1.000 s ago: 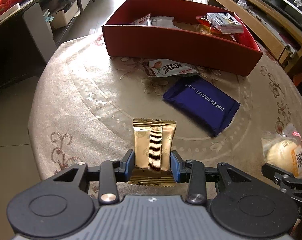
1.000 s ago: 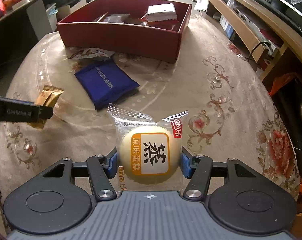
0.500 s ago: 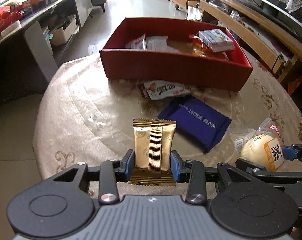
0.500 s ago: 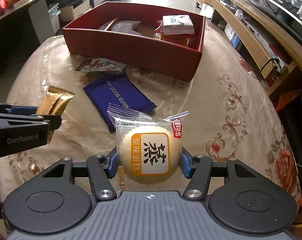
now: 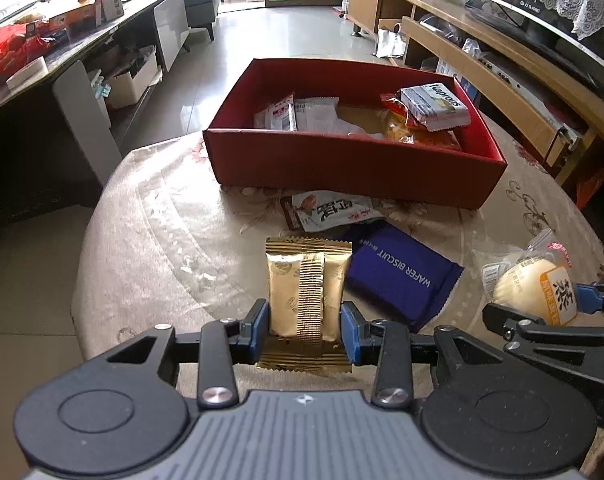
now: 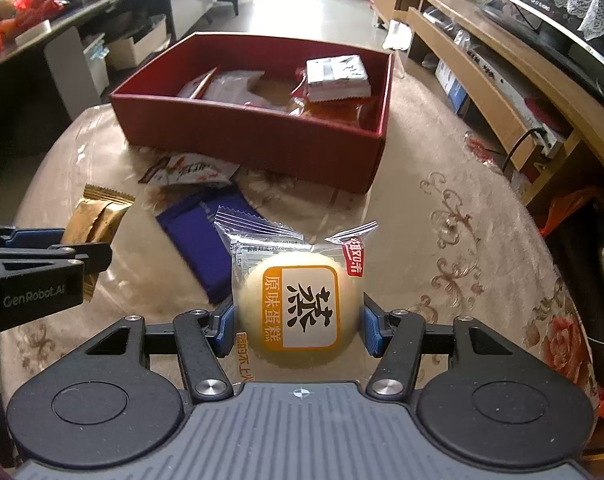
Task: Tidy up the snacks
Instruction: 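Carry the gold packet with the left gripper while the right gripper carries the bun to the box, then open the left gripper over the box while the right gripper releases the bun inside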
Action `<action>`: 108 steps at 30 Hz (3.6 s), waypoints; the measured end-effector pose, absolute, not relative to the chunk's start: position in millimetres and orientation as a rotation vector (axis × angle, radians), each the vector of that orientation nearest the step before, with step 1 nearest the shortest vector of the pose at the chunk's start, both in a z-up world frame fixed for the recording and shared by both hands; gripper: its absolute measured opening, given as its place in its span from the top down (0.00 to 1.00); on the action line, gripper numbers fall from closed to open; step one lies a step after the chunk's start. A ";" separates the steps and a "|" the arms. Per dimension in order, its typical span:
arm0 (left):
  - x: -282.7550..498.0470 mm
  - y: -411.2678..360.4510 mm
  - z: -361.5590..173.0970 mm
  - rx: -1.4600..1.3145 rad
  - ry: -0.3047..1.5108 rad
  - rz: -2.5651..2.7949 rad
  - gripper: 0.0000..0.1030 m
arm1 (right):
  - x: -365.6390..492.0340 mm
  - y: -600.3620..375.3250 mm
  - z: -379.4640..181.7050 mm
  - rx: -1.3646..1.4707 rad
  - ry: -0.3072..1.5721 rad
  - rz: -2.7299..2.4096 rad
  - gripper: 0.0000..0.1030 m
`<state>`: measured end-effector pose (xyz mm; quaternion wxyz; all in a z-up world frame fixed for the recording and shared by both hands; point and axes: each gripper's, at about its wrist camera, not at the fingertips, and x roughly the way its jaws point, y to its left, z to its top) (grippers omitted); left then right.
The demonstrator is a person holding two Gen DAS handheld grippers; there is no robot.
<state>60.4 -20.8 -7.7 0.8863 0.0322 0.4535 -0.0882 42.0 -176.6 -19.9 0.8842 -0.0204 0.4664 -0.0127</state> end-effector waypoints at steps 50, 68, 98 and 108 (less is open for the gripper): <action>182.7 -65.2 27.3 0.046 0.848 -0.150 0.63 | 155.3 -204.4 8.7 0.036 0.831 -0.066 0.37; 221.2 -73.8 13.7 0.083 0.861 -0.104 0.63 | 194.3 -204.7 -3.1 0.028 0.824 -0.042 0.37; 257.1 -84.6 -18.9 0.147 0.924 -0.061 0.63 | 222.3 -199.8 -32.5 -0.045 0.846 -0.031 0.35; 257.1 -84.0 -17.0 0.144 0.924 -0.063 0.57 | 224.2 -199.8 -33.3 -0.055 0.849 -0.029 0.30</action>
